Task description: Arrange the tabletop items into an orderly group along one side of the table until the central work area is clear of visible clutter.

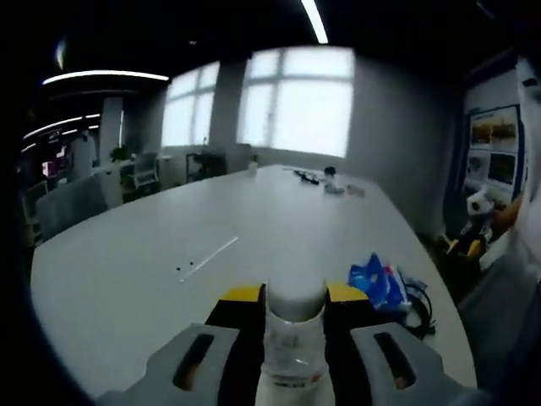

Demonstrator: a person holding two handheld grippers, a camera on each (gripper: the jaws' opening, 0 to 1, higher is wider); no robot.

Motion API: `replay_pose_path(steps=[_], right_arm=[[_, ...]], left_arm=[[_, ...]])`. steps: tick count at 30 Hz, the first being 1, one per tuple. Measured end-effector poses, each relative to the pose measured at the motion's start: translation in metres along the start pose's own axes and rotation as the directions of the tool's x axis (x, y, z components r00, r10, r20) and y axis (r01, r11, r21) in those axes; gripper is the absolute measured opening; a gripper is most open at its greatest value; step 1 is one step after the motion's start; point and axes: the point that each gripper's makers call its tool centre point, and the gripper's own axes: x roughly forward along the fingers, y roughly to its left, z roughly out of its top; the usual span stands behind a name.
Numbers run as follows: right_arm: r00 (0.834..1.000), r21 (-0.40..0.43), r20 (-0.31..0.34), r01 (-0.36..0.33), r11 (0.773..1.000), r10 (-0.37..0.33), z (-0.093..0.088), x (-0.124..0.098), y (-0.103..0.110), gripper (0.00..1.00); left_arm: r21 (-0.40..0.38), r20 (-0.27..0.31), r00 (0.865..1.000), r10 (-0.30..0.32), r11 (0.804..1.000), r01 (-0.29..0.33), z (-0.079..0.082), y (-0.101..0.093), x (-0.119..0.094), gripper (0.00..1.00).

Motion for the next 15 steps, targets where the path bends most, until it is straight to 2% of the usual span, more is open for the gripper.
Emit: replay_pose_path(steps=[7, 12, 15], right_arm=[[1.0, -0.014, -0.003, -0.008, 1.0, 0.008, 0.0, 0.0, 0.003, 0.36], [1.0, -0.017, -0.01, -0.011, 1.0, 0.011, -0.003, 0.0, 0.004, 0.36], [1.0, -0.018, -0.015, -0.012, 1.0, 0.011, -0.005, 0.001, 0.003, 0.36]], left_arm=[[0.019, 0.008, 1.0, -0.015, 1.0, 0.015, 0.002, 0.004, 0.001, 0.21], [0.031, 0.006, 1.0, -0.016, 0.999, 0.016, -0.003, 0.015, -0.003, 0.2], [0.057, 0.005, 1.0, -0.027, 0.998, 0.027, -0.004, 0.016, -0.004, 0.2]])
